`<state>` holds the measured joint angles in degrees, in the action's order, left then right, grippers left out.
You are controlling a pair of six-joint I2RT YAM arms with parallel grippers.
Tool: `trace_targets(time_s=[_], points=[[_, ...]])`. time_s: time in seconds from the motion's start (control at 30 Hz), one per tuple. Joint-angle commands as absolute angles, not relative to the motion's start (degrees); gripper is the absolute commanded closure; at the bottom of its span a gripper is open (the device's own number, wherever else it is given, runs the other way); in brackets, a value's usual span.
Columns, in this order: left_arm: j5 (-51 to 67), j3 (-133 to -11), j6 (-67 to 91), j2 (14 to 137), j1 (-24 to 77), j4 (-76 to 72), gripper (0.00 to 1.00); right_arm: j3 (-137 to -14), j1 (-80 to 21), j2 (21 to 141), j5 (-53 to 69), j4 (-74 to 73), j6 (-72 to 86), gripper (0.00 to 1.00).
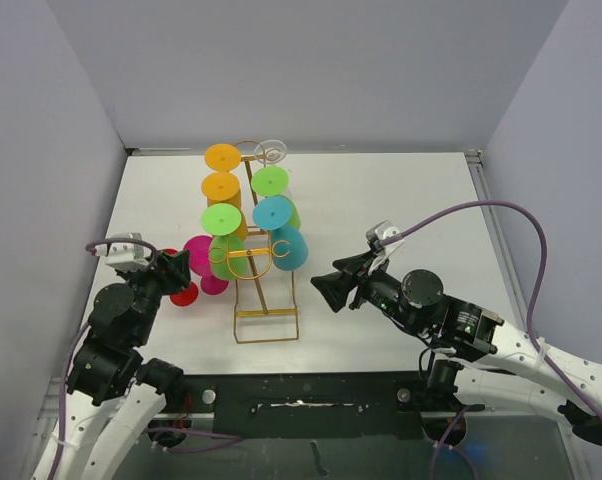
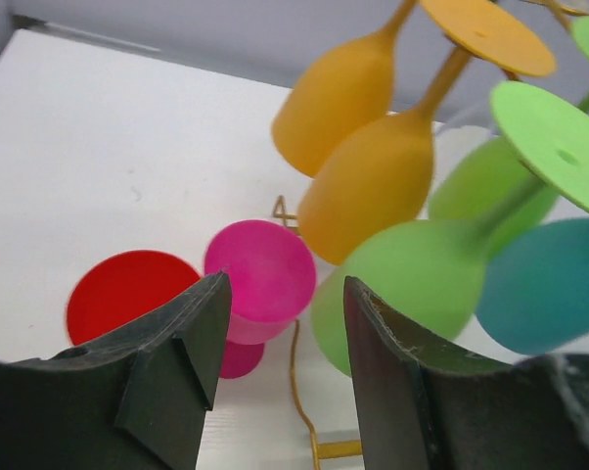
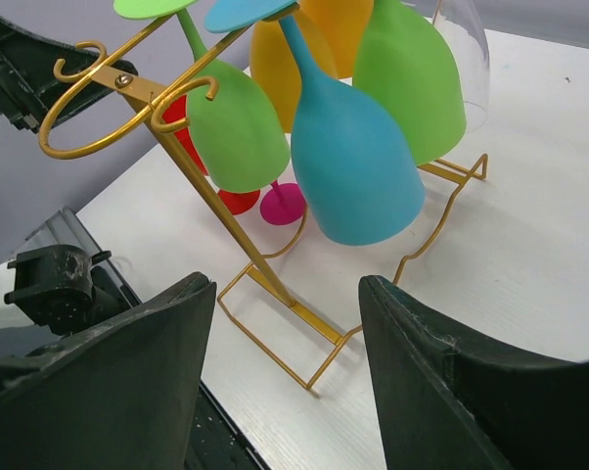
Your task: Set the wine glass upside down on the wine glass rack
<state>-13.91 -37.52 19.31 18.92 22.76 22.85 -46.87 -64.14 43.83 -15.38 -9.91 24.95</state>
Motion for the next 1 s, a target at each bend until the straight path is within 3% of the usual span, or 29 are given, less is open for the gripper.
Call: trace_targets(time_s=[0.0, 0.3, 0.47, 0.67, 0.97], points=[[-31.44, -43.24, 27.53, 25.01, 22.68, 30.95, 0.53, -49.02, -63.83, 44.55, -15.53, -6.77, 24.45, 0.39], [-39.25, -48.53, 35.37, 40.12, 20.69, 39.72, 0.54, -49.02, -63.77, 44.81, -15.95, -7.12, 24.8, 0.39], [-32.87, -47.59, 34.03, 42.31, 12.18, 38.65, 0.54, -48.78, -63.7, 44.79, -16.01, -7.08, 24.87, 0.39], [-23.75, -46.05, 31.82, 42.29, 0.86, 37.16, 0.63, -48.7, -63.68, 44.85, -15.99, -6.91, 24.69, 0.39], [-19.18, -42.24, 33.14, 45.05, -0.99, 33.63, 0.72, -48.94, -63.63, 45.48, -16.06, -6.47, 24.26, 0.39]])
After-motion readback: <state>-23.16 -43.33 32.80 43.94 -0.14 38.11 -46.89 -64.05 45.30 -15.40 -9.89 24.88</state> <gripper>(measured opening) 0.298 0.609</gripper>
